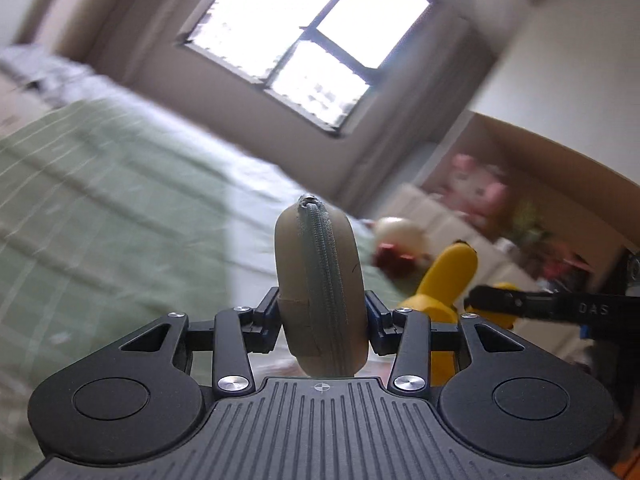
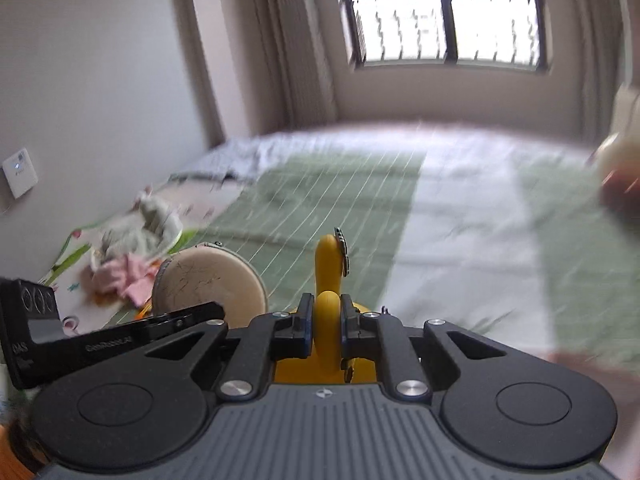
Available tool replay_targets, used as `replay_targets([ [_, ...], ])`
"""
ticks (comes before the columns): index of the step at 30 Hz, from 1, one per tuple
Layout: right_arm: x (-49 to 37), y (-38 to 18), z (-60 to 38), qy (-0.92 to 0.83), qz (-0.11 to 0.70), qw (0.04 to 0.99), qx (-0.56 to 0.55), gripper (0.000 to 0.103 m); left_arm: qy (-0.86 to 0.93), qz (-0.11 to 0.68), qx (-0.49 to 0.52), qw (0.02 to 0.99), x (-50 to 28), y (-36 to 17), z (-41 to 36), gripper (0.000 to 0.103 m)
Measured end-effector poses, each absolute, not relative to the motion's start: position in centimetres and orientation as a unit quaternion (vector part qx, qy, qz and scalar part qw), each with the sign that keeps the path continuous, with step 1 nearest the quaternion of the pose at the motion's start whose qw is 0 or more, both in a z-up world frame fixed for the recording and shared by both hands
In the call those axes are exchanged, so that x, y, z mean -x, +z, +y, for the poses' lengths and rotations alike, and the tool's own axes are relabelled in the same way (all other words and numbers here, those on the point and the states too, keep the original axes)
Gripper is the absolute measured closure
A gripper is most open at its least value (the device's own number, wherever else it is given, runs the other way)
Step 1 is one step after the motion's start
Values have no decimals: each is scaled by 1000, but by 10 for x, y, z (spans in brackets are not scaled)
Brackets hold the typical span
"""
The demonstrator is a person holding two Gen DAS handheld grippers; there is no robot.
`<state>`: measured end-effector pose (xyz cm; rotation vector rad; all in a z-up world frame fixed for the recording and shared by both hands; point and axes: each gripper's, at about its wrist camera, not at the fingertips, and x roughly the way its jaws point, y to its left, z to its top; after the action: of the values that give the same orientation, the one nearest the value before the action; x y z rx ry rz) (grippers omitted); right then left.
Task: Organize soft objects
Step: 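Carry both items into the pink box and open both grippers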
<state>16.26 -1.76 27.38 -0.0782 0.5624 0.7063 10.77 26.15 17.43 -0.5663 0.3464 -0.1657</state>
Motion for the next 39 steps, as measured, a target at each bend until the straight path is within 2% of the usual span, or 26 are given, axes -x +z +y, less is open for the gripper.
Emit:
replay_targets([
  [6,-175,294,-123,271,232,933,42,91,-185,188,262,928,-154,208,165,56],
  [10,-203,264,-187,236,247,940,12,89,-244,199,261,912,-198,211,106,56],
  [13,-225,215,-224,222,283,933,4,74,-274,243,245,898,-240,191,62,51],
  [14,-228,197,-236,200,292,935,-3,65,-266,275,230,895,-255,178,47,54],
  [16,-229,173,-257,172,299,938,-11,64,-227,324,200,896,-272,149,27,54],
  [19,-218,150,-281,156,299,941,-27,64,-193,341,209,896,-276,120,25,54],
  [24,-192,130,-291,145,288,945,-52,53,-200,302,214,907,-238,129,44,54],
  [29,-143,109,-260,151,270,951,-25,44,-124,253,146,948,-152,147,82,54],
  [33,-112,88,-215,164,257,952,18,43,-43,232,179,955,-89,123,133,54],
  [36,-94,75,-184,185,261,947,33,43,-23,254,217,942,-63,94,158,54],
  [39,-78,59,-162,194,271,942,44,43,1,279,170,945,-46,76,159,54],
])
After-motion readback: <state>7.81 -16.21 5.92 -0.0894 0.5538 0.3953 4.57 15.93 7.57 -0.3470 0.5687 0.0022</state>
